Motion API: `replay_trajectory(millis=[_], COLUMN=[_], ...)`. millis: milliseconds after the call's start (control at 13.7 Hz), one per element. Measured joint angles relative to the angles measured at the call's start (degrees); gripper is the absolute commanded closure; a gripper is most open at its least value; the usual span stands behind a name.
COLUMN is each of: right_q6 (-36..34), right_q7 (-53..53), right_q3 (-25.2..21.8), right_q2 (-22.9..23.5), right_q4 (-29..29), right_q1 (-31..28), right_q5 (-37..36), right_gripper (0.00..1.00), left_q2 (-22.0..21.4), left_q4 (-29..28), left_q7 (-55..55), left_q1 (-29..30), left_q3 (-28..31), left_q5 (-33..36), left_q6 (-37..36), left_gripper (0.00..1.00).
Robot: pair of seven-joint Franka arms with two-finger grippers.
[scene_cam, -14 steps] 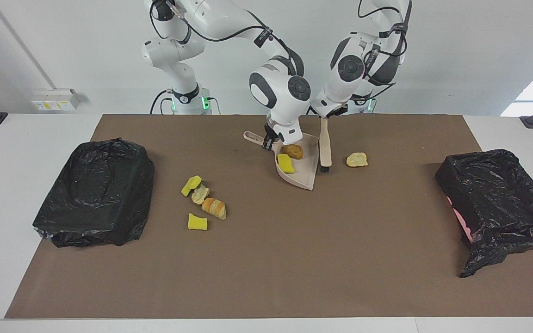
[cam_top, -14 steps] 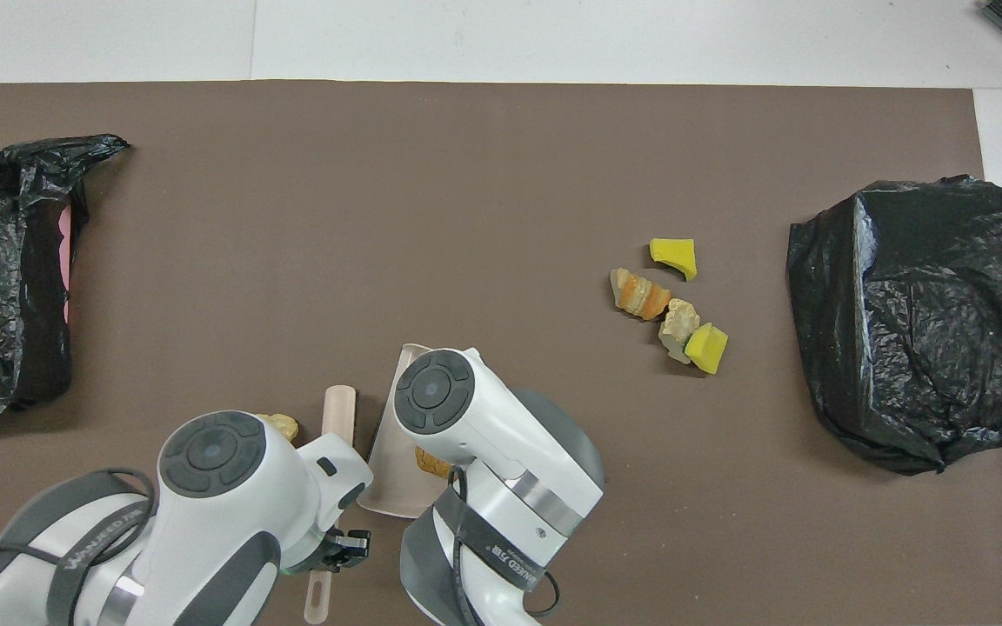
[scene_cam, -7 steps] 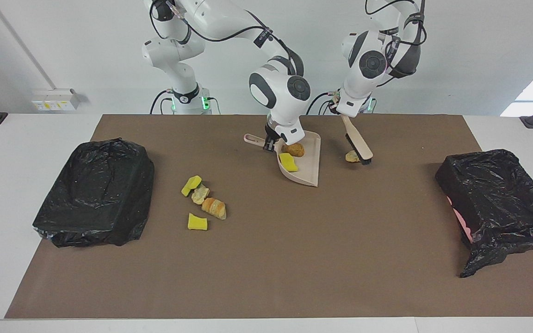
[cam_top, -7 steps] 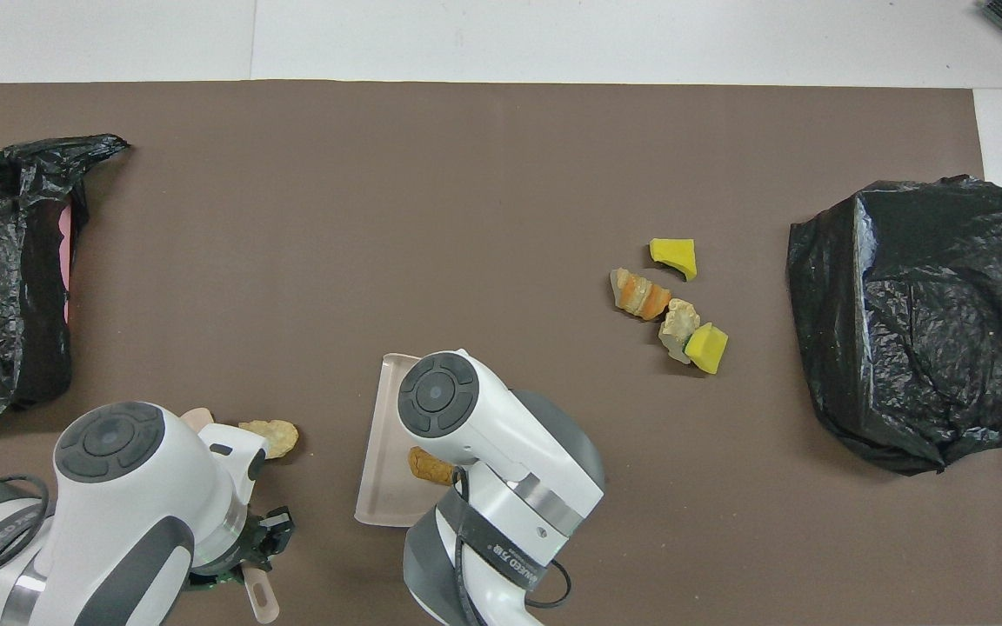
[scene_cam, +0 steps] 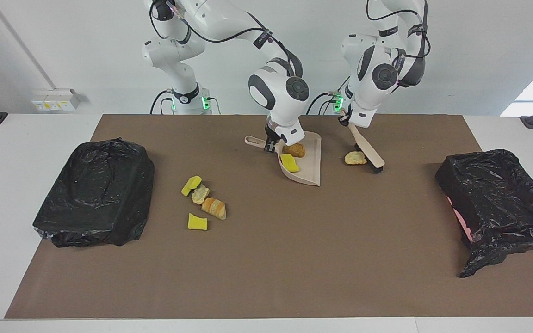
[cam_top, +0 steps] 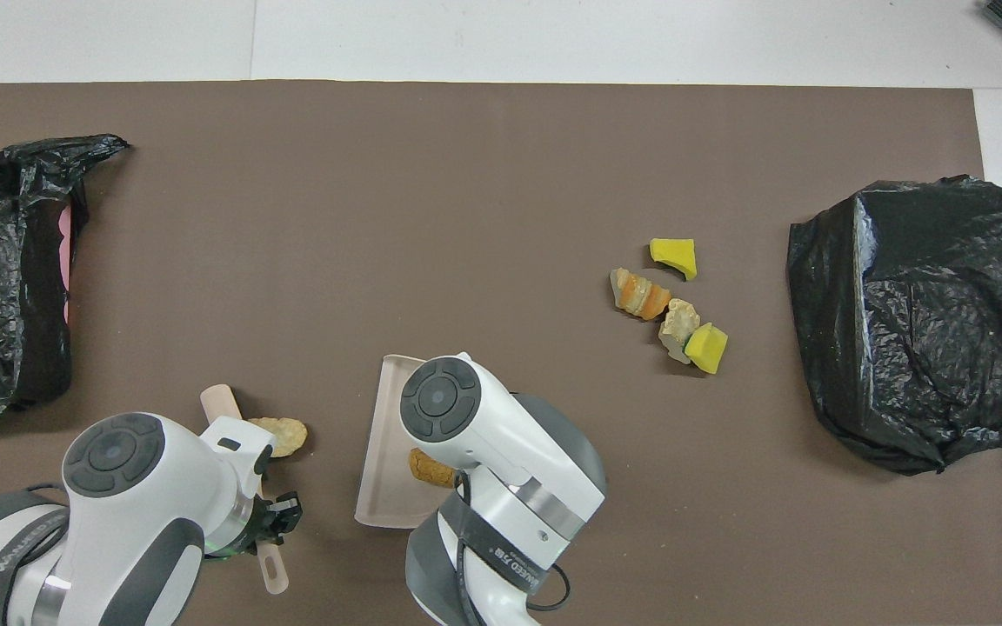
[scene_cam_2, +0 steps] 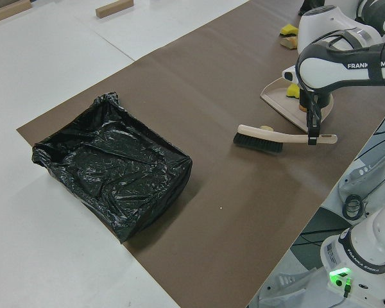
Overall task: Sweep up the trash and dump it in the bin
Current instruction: 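Sweep the remaining bread scraps into the dustpan with the left gripper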
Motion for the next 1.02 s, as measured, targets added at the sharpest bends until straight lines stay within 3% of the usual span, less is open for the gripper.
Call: replay_trajectory(millis=[220, 366, 512, 732, 1024], right_q6=[-0.4, -1.2, -1.5, -1.5, -1.5], right_q7=[0.2, 0.3, 0.4, 0.4, 1.3], right_q3=[0.0, 0.0, 0.0, -0.1, 0.0], right_q2=[-0.3, -0.4, -0.5, -0.5, -0.5], right_q4=[-0.3, -0.4, -0.4, -0.4, -0.4], right_q1=[0.0, 0.0, 0.0, 0.0, 0.0], right_q5=[0.1, 0.1, 0.1, 0.1, 0.2], right_gripper=[1.0, 1.0, 1.0, 1.0, 1.0], left_q2=[5.7, 9.0, 10.6, 10.7, 10.7], left_q4=[0.4, 2.7, 5.1, 6.6, 9.9], left_q7=[0.6, 2.7, 5.2, 8.4, 9.8], left_q1=[-8.3, -12.0, -13.6, -13.4, -8.7], left_q3=[-0.5, -0.8, -0.8, 0.0, 1.0], left_q5=[-3.5, -6.3, -6.9, -6.9, -1.3], left_q6=[12.5, 17.0, 16.5, 10.1, 2.7], left_gripper=[1.0, 1.0, 1.0, 1.0, 1.0])
